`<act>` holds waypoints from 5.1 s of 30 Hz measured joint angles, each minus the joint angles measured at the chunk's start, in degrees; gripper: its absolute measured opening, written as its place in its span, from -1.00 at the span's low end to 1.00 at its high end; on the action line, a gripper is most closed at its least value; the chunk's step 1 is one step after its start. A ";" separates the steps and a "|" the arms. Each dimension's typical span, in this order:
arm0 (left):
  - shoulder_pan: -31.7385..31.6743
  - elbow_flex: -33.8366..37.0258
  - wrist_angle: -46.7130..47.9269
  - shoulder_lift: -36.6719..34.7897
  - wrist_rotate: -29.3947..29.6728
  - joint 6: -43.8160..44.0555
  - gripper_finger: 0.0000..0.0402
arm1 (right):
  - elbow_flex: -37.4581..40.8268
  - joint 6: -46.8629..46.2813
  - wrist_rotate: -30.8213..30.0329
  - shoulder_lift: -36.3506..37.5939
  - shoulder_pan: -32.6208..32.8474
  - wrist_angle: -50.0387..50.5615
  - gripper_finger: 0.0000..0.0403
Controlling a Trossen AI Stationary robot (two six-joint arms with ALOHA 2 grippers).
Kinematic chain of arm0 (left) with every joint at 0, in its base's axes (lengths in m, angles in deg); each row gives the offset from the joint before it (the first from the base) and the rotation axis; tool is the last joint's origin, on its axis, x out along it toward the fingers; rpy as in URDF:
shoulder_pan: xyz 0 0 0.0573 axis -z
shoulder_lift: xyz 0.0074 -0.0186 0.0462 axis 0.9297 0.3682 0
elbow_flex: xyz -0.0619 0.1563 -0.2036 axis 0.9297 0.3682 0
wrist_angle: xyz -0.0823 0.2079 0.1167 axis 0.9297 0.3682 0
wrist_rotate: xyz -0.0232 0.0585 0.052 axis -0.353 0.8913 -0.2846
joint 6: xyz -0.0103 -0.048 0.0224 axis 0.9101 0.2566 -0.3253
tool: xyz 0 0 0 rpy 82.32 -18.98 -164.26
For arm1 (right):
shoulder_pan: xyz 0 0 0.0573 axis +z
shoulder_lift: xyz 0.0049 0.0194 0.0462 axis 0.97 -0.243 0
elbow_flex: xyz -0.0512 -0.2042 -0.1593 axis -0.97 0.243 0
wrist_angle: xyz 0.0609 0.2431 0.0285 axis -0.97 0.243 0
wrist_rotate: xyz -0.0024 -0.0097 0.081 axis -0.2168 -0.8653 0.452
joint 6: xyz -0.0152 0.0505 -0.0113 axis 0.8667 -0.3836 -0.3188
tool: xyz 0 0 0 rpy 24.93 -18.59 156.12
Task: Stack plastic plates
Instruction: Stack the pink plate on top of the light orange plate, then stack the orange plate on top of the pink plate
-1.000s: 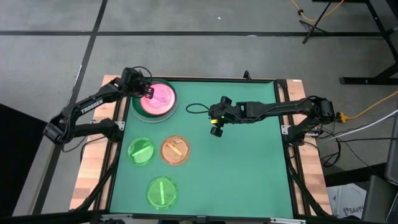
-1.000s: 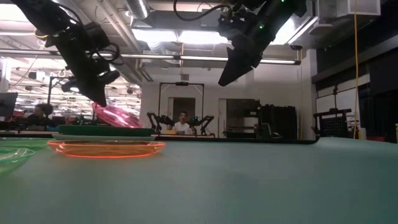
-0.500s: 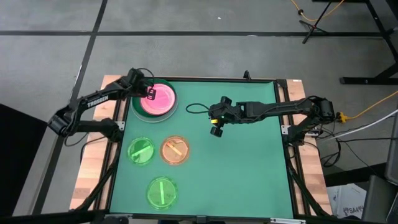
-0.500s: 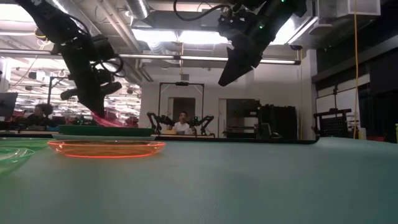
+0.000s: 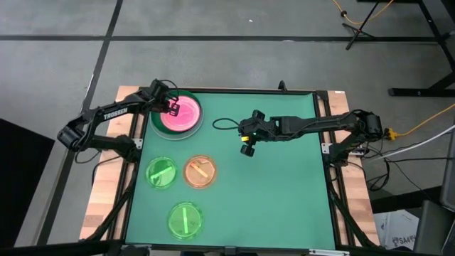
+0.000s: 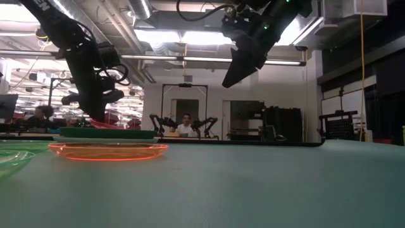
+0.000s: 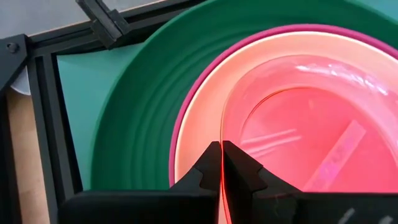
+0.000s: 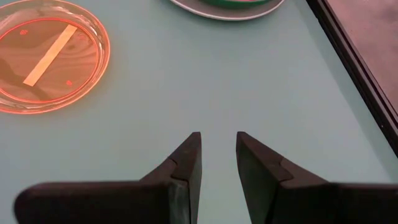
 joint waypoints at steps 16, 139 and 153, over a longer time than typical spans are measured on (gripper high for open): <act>0.00 0.00 0.04 0.00 0.04 0.02 -0.99 | 0.00 0.00 0.00 0.00 0.02 0.01 -0.56; 63.89 0.00 -1.42 7.28 7.42 18.47 -0.54 | 0.00 -0.22 1.09 -0.02 0.00 -0.35 -0.56; 63.63 -0.20 -2.23 15.16 5.05 18.45 -0.54 | 0.00 -0.20 1.09 -0.02 0.01 -0.44 -0.56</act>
